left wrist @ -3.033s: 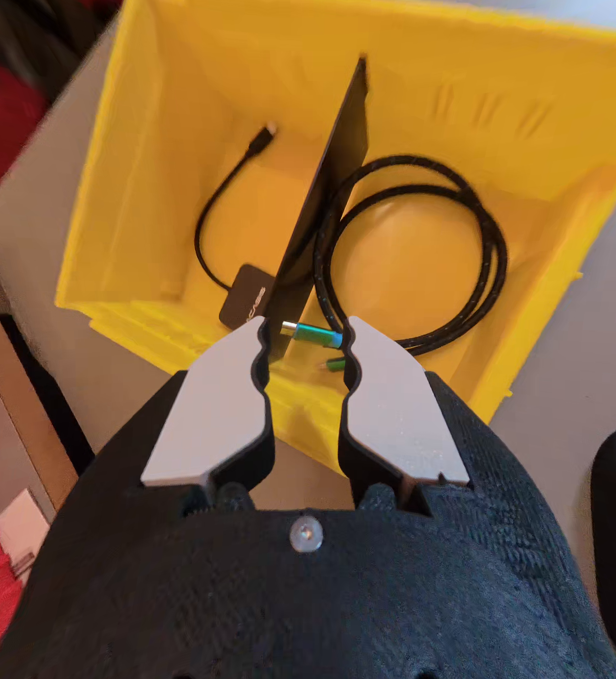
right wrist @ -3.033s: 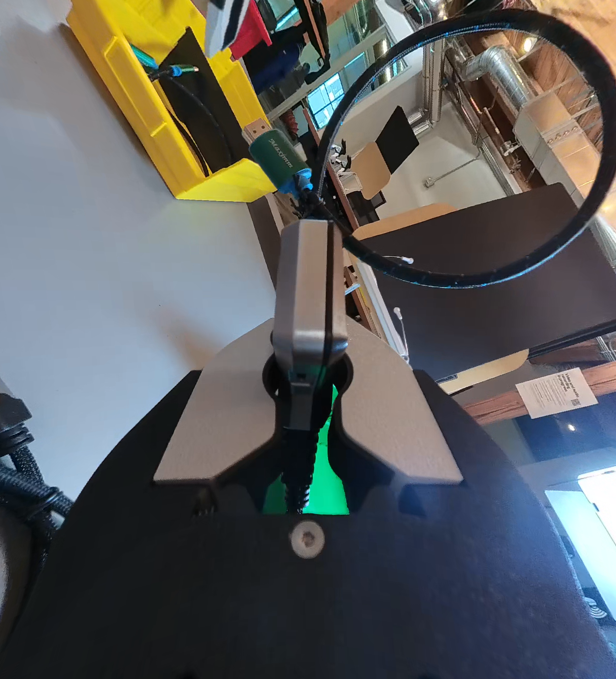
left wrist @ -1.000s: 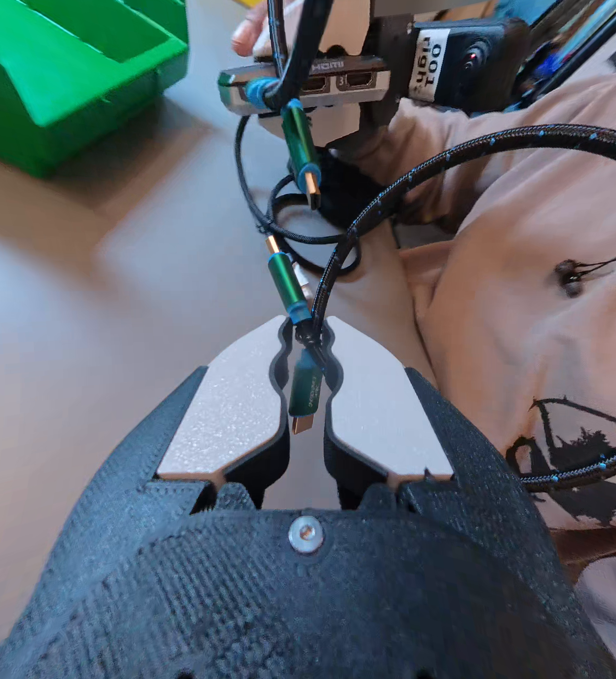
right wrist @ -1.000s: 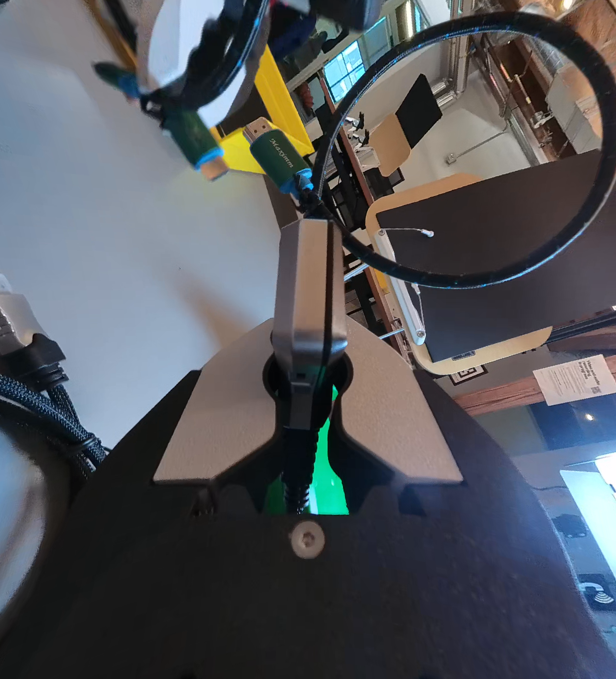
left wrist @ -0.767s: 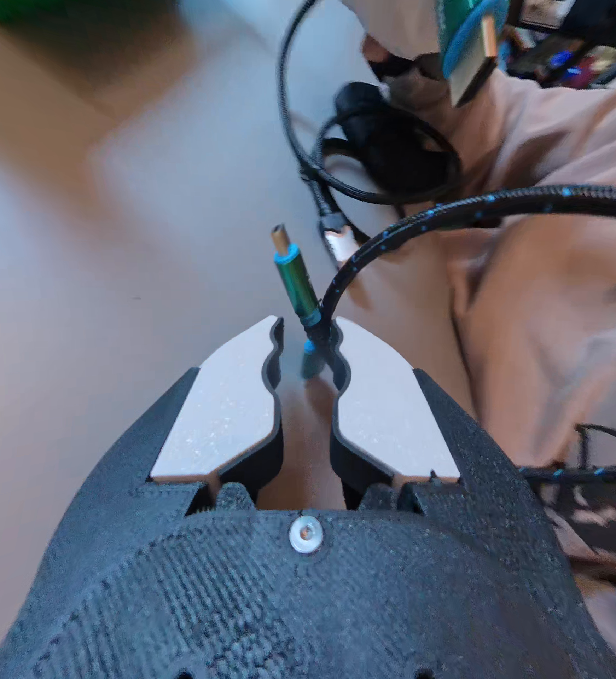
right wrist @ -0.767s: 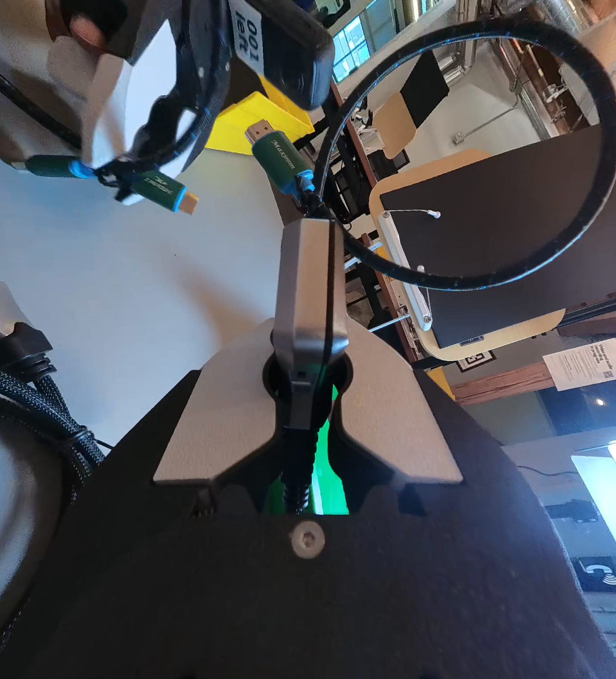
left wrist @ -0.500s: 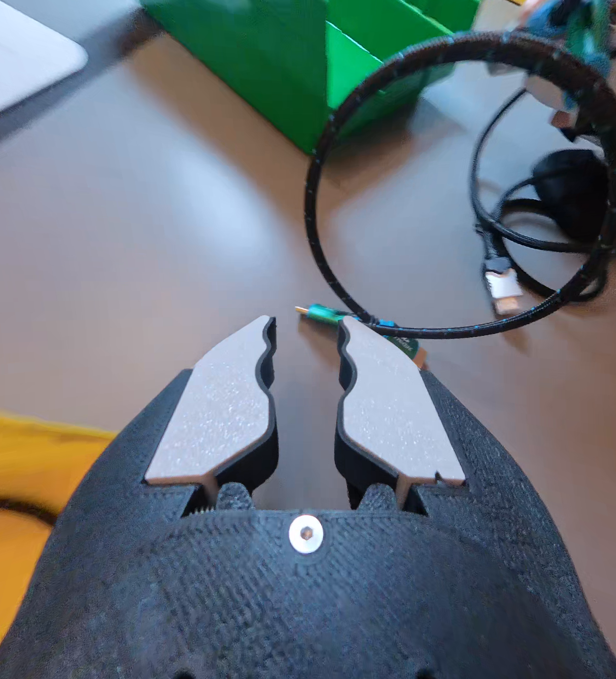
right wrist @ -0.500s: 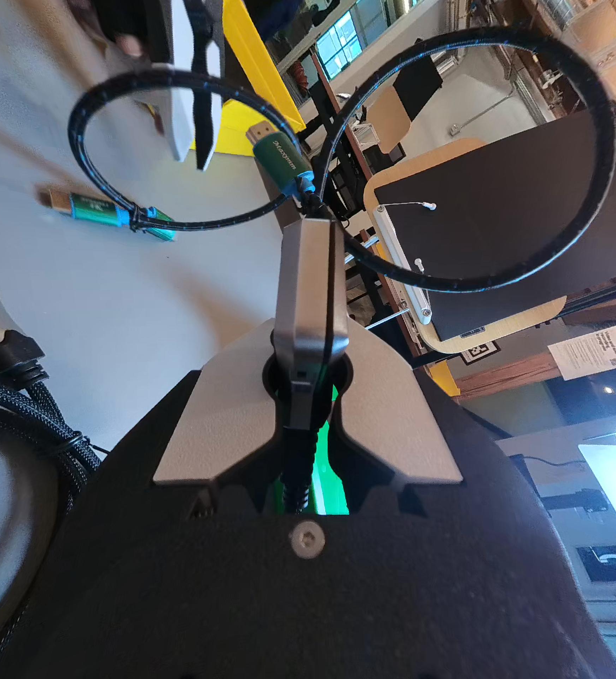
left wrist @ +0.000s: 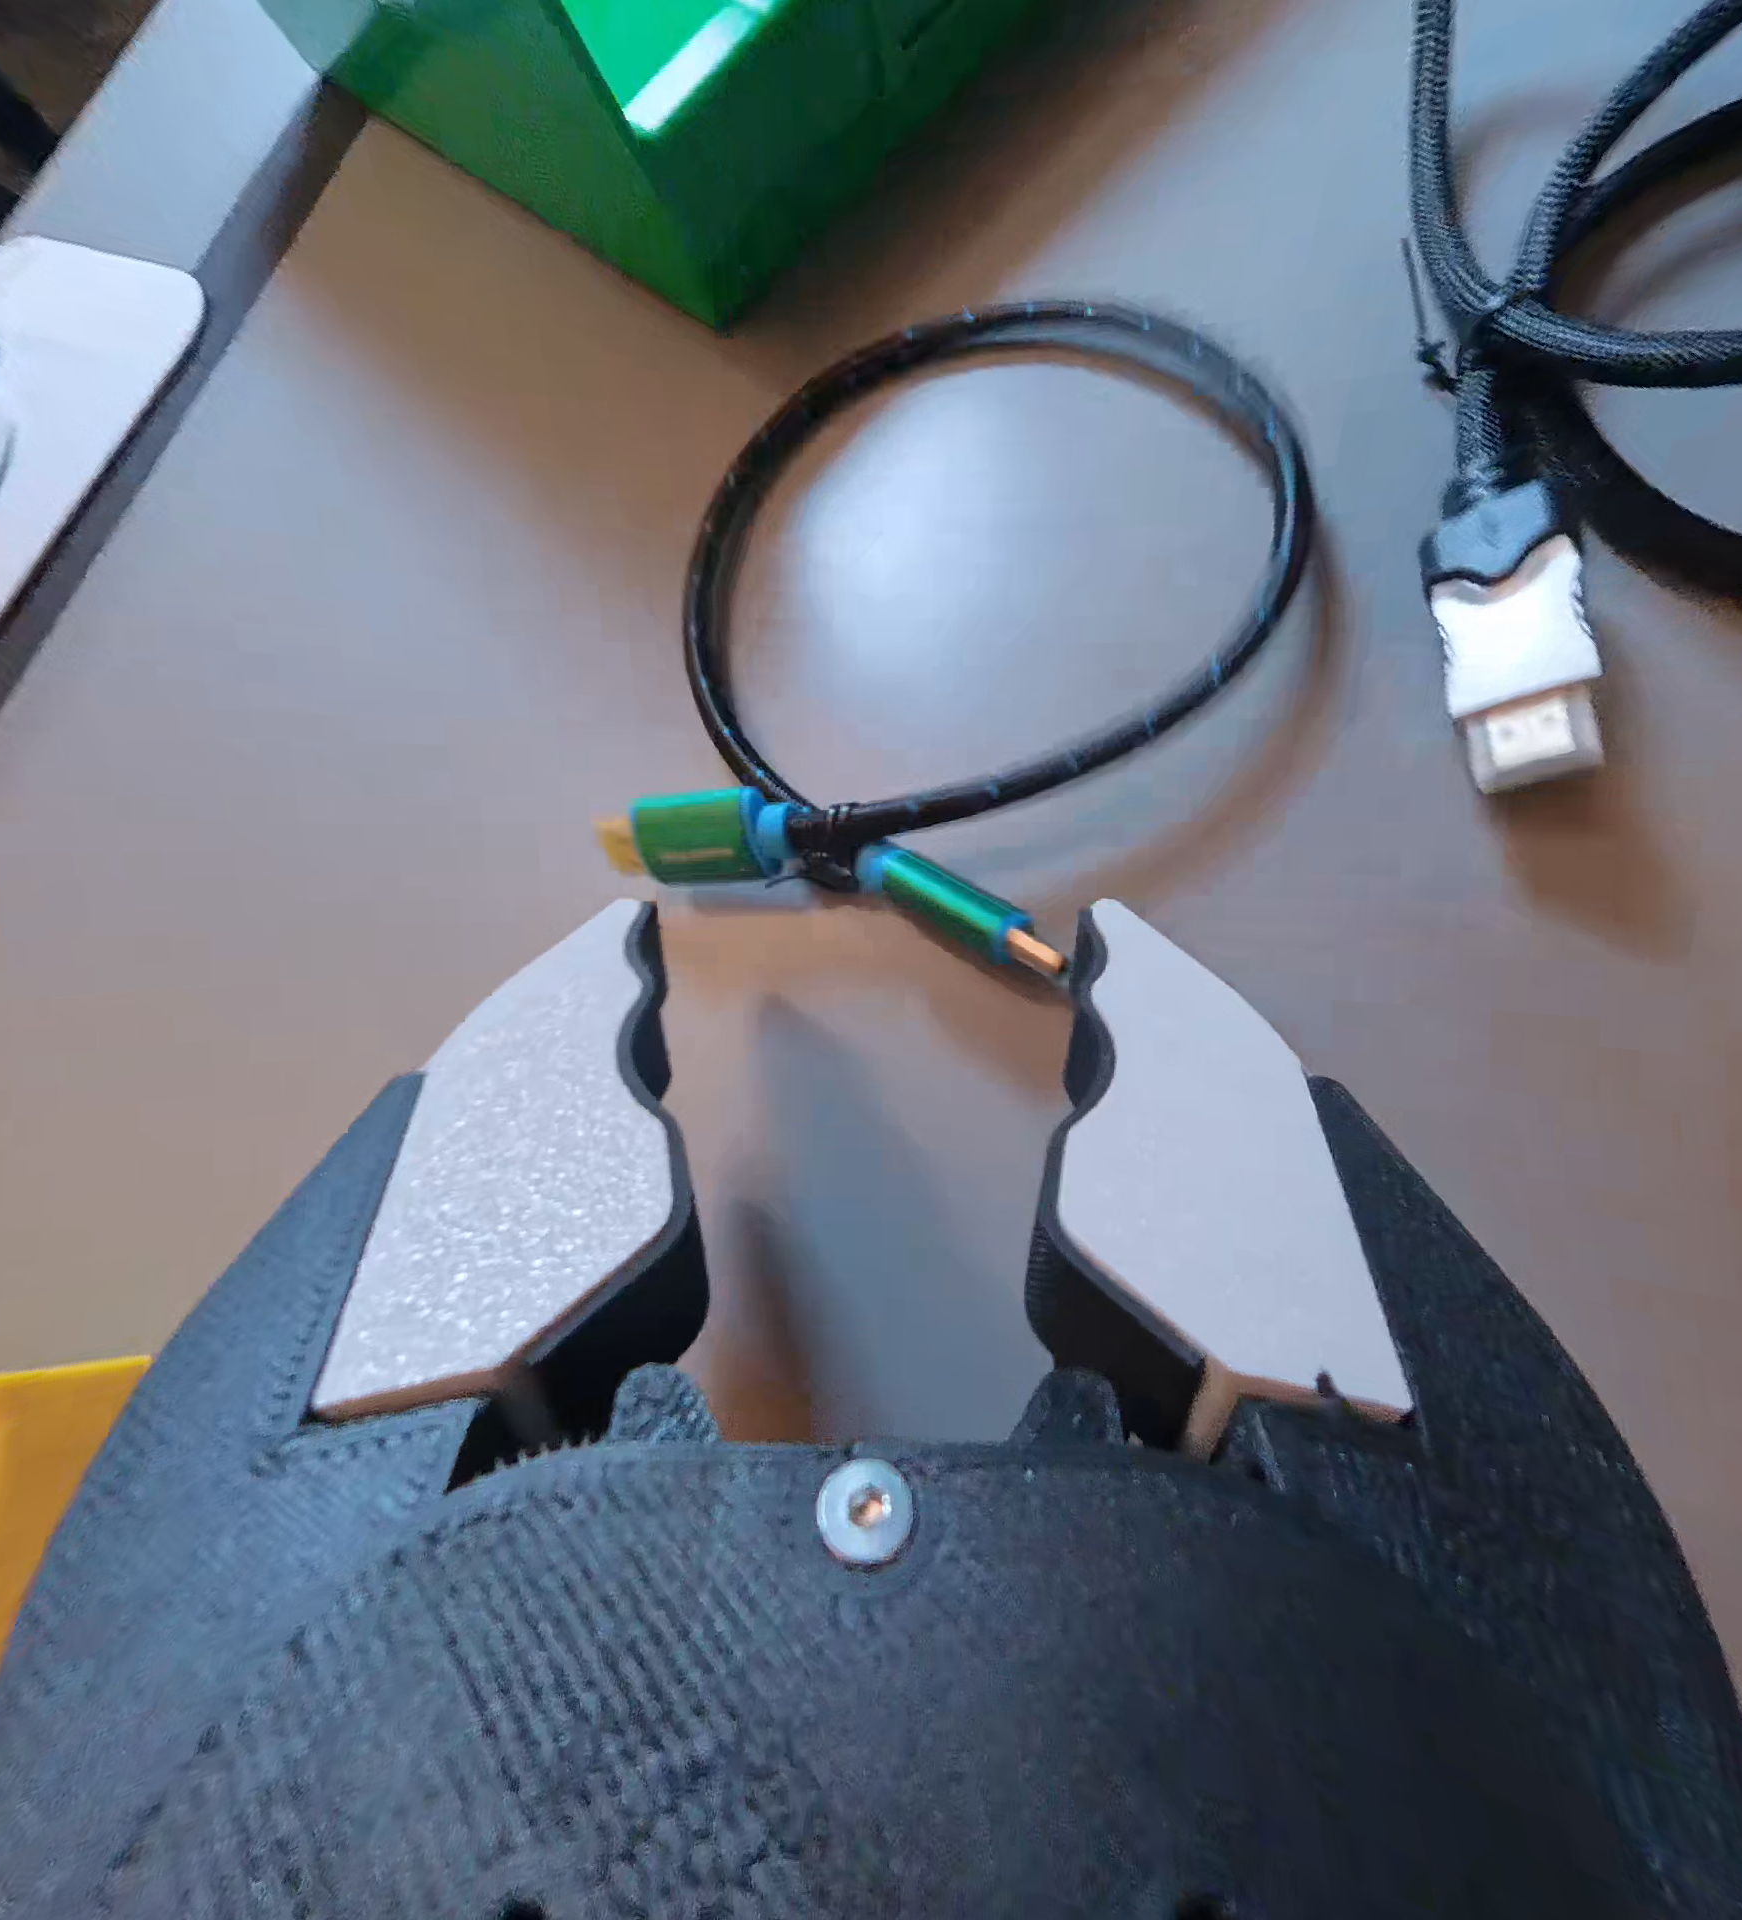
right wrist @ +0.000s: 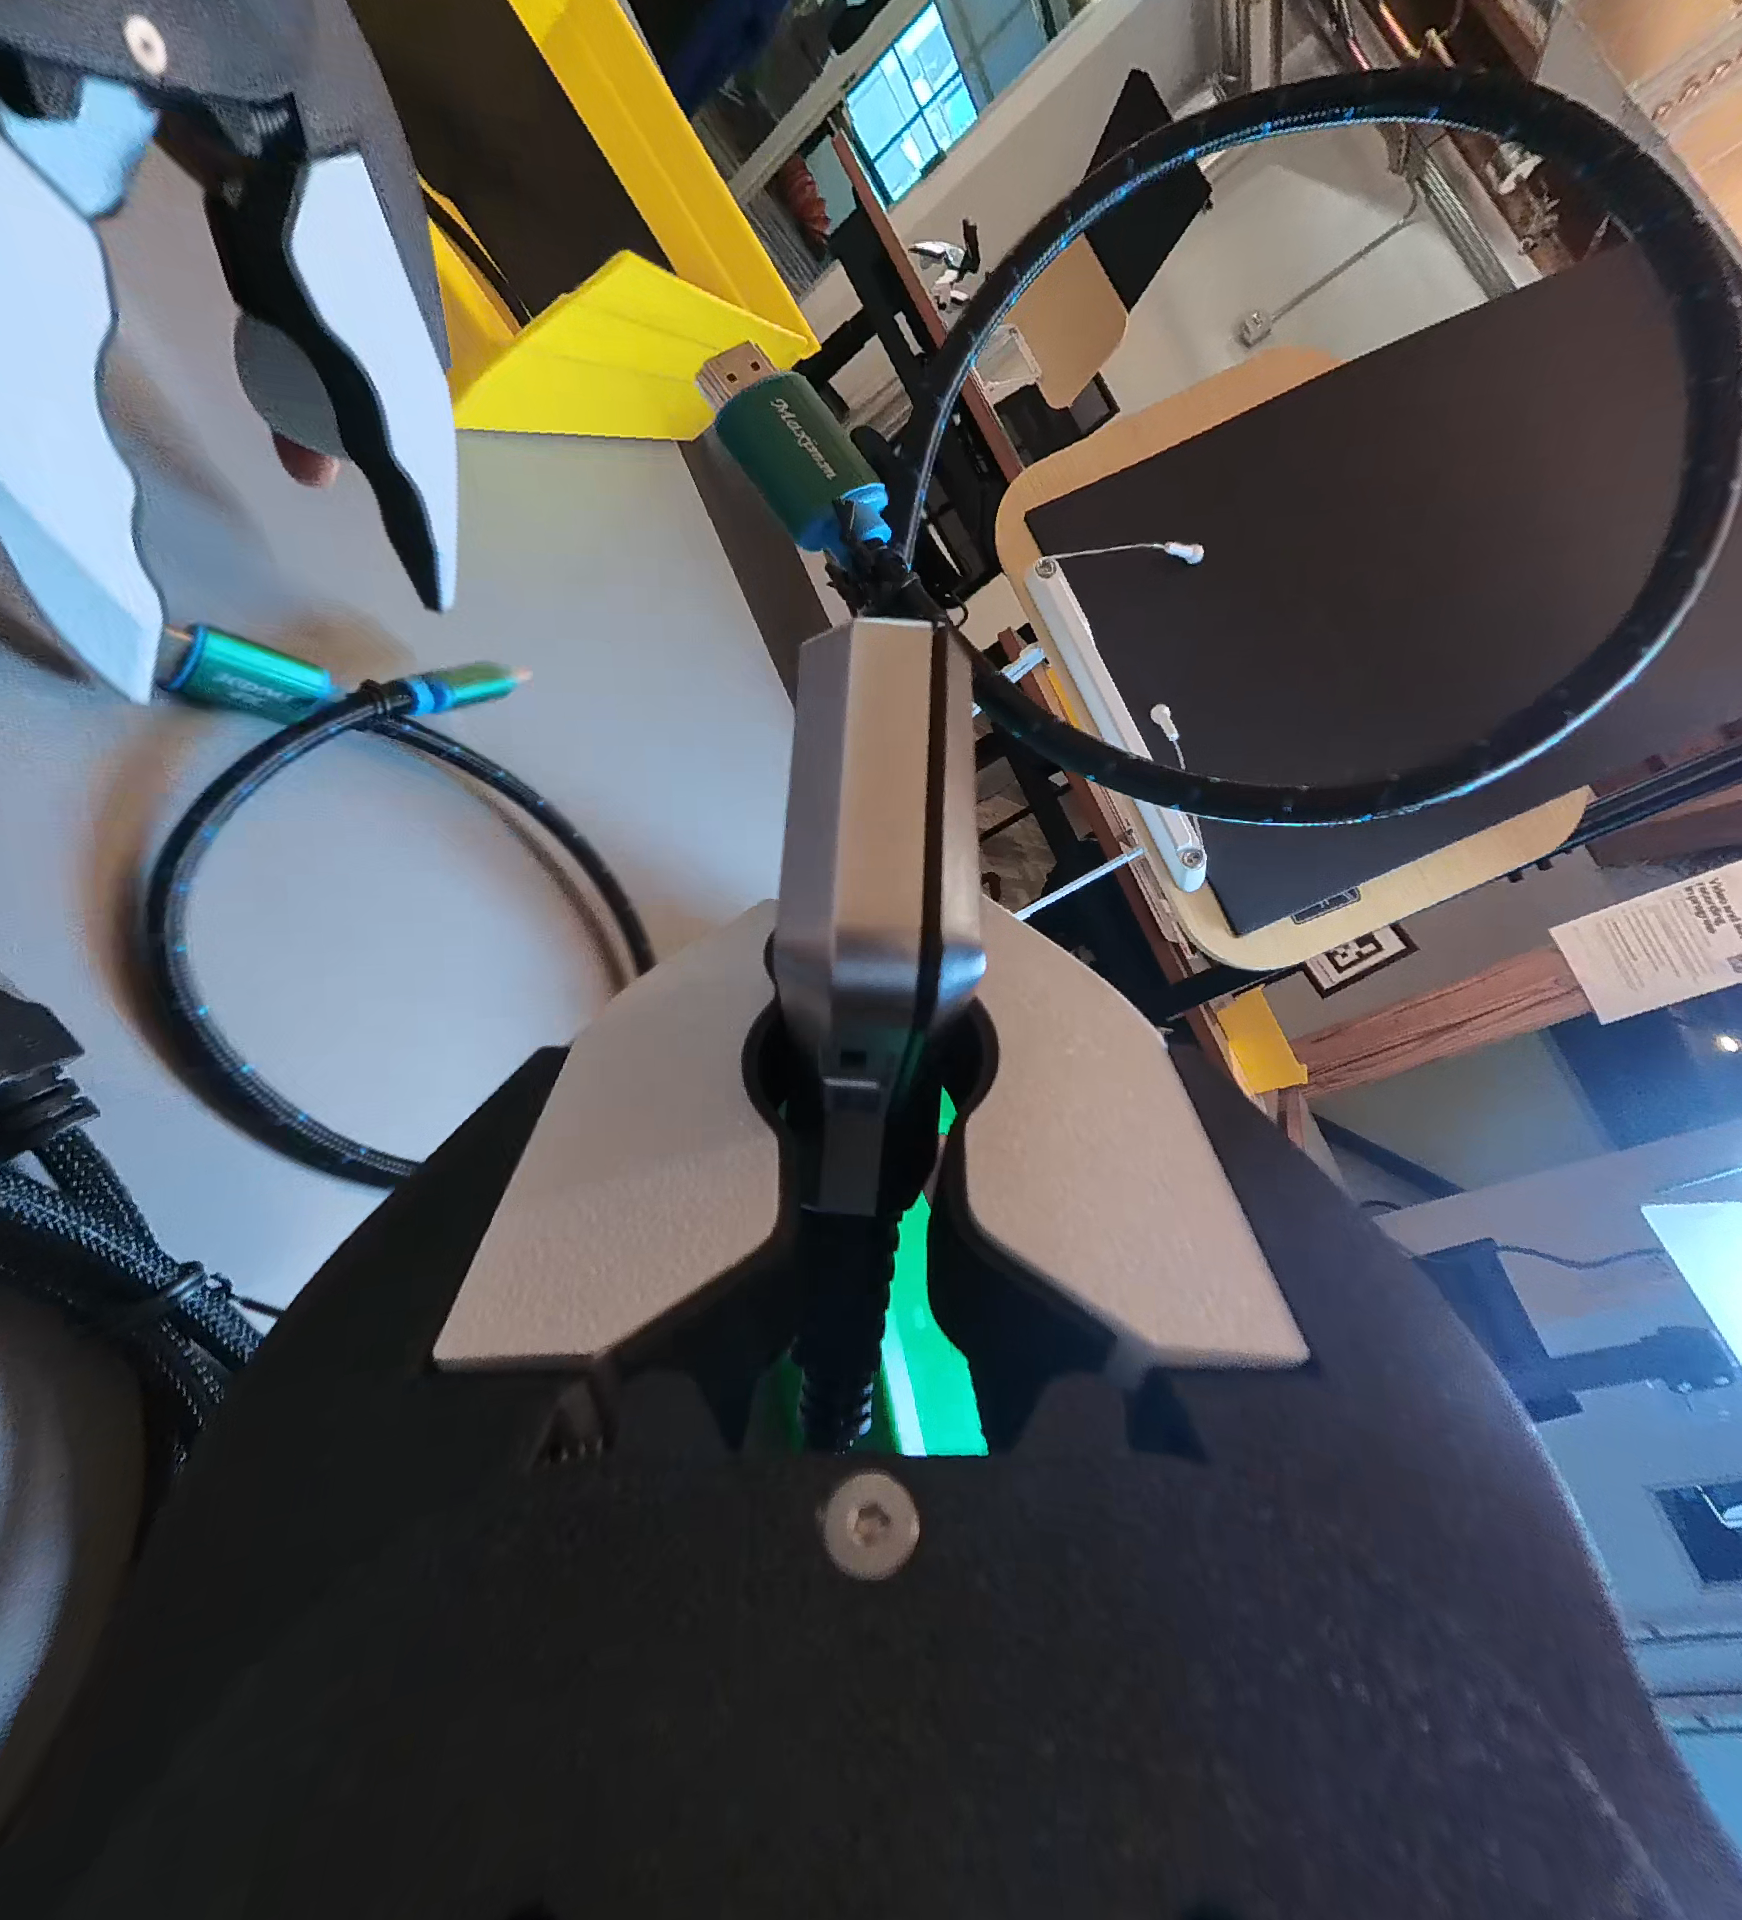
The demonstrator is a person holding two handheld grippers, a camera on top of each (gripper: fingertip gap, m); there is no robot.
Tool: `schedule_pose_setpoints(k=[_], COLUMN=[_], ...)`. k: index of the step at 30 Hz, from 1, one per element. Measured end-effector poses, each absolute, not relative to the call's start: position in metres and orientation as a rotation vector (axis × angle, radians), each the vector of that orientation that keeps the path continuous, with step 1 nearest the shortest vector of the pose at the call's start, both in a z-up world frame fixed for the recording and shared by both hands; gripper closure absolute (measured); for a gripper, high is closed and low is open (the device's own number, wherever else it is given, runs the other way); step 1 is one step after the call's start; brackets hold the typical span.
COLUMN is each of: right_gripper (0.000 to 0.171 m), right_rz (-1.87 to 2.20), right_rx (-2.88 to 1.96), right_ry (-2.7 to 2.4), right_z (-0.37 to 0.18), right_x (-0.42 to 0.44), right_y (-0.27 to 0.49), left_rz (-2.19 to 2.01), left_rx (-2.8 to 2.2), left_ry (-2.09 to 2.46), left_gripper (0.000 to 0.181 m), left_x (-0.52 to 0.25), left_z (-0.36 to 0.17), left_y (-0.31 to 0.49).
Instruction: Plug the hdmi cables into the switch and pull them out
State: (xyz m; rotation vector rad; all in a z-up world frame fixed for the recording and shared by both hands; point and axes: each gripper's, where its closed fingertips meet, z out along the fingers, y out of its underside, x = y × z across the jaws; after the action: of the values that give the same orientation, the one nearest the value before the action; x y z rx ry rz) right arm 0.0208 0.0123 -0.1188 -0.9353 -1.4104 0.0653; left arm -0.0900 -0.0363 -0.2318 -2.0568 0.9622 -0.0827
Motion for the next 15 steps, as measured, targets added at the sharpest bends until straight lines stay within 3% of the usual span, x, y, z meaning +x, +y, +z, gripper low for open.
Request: schedule_pose_setpoints(k=[8,11,13,15], right_gripper=[0.147,0.147,0.147,0.147], right_rz=[0.066,0.079,0.076,0.066], right_rx=[-0.942,-0.959,-0.964,-0.960], right_ry=[-1.389,-1.379,-1.376,-1.368], right_z=[-0.114,-0.115,-0.114,-0.112], right_x=[0.024,0.025,0.027,0.029], right_y=[0.015,0.018,0.019,0.020], left_rz=[0.047,0.017,-0.011,-0.010], left_rx=[-1.936,-2.000,-2.044,-2.055], left_ry=[1.181,1.301,1.397,1.418], left_gripper=[0.114,0.126,0.151,0.155], left_x=[-0.058,-0.058,-0.061,-0.068], left_z=[-0.229,-0.235,-0.240,-0.241], left_y=[-0.026,-0.027,-0.027,-0.017])
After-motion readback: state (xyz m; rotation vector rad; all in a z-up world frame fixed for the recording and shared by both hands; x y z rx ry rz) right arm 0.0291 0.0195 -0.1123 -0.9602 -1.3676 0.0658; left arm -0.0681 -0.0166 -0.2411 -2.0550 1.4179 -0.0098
